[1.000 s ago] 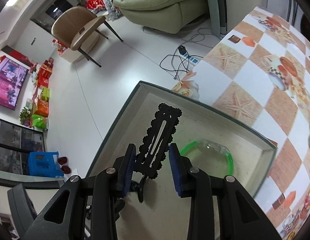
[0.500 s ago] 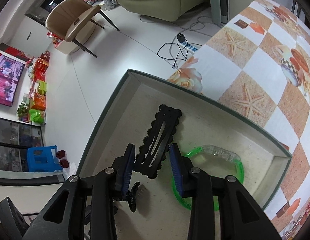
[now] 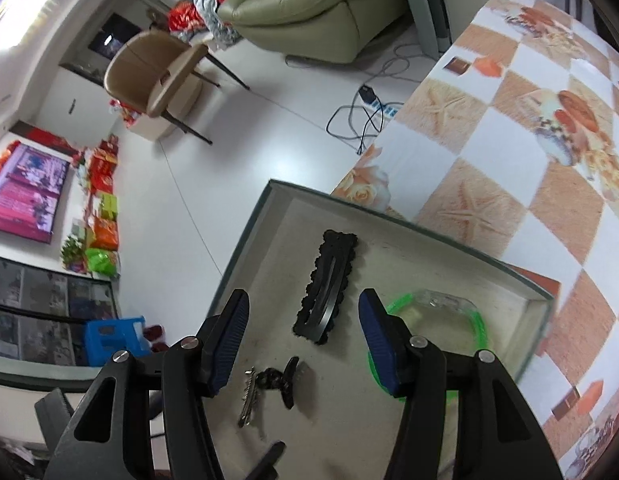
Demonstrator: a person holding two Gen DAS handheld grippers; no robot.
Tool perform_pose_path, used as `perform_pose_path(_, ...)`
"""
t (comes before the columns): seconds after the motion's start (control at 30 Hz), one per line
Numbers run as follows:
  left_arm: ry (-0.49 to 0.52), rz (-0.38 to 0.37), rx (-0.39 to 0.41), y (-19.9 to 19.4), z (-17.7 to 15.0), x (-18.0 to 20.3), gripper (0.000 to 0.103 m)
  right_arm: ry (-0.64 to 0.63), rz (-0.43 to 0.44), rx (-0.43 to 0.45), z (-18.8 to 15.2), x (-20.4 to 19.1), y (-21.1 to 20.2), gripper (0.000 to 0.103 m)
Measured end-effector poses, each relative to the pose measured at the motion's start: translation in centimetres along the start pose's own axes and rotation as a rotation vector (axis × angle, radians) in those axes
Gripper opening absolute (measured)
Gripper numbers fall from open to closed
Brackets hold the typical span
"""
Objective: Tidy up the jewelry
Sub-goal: 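Grasp the polka-dot scrunchie with the left tool while the right tool reaches toward the keychain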
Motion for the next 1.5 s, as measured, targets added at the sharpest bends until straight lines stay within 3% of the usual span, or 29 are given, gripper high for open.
perform_pose_path(0.2,0.026,-0.011,0.000,-0.9,0.6,0.9,0.103,0.053,-0.016,0.045,-1.2,1.9,-3.8,0.065)
perform_pose_path(0.33,0.065,-0.032,0.006,-1.5,1.0,2.3,0.103,0.104,-0.044,0.078,-1.8,4.0,-6.4,0.081)
perform_pose_path(0.57,0.115,-0.095,0.018,-2.7,1.7,6.2,0.103,0.201,-0.152,0.137,-4.1,9.9,-11.8,0.083)
perform_pose_path(0.8,0.170,-0.165,0.031,-3.3,3.8,10.5,0.103,0.302,-0.322,0.160,-8.1,17.5,-16.8,0.083)
perform_pose_path(1.1,0.206,-0.224,0.050,-2.6,7.6,16.2,0.103,0.365,-0.433,0.166,-11.2,22.9,-18.9,0.083)
perform_pose_path(1.4,0.184,-0.287,0.015,0.3,11.0,20.8,0.103,0.346,-0.454,0.178,-11.0,23.8,-18.6,0.083)
perform_pose_path(1.5,0.182,-0.310,0.002,1.4,11.8,22.2,0.103,0.327,-0.458,0.175,-11.0,23.7,-18.2,0.077)
Point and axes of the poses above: each gripper's, at about its wrist camera, not at the fingertips, and y roughly the way its jaws point, x to its right, z to its top, the point moved 5 cm from there along y, roughly the way its jaws point, and after that the axes turned 14 degrees about x, right-handed, at the moved point
